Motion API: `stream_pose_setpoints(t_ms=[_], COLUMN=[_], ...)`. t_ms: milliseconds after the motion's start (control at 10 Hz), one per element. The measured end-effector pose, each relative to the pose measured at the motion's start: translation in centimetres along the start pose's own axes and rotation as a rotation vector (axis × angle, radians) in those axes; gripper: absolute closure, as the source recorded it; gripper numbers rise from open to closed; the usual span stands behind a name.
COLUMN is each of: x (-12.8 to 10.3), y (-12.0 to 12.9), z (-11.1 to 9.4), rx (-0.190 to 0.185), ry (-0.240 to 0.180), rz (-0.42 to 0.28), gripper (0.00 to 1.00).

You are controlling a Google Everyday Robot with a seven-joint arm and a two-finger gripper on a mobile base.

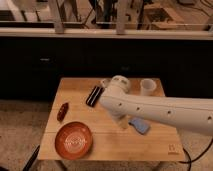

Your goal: Pick up the ceramic bowl

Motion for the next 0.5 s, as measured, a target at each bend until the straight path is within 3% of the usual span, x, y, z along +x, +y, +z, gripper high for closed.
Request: stream_pose_setpoints(t_ms=[500], x=[-1.8], y=[-0.3], z=[1.7], rx=[0.025], ry=[-0.009], rz=[-0.104], gripper=[0.2])
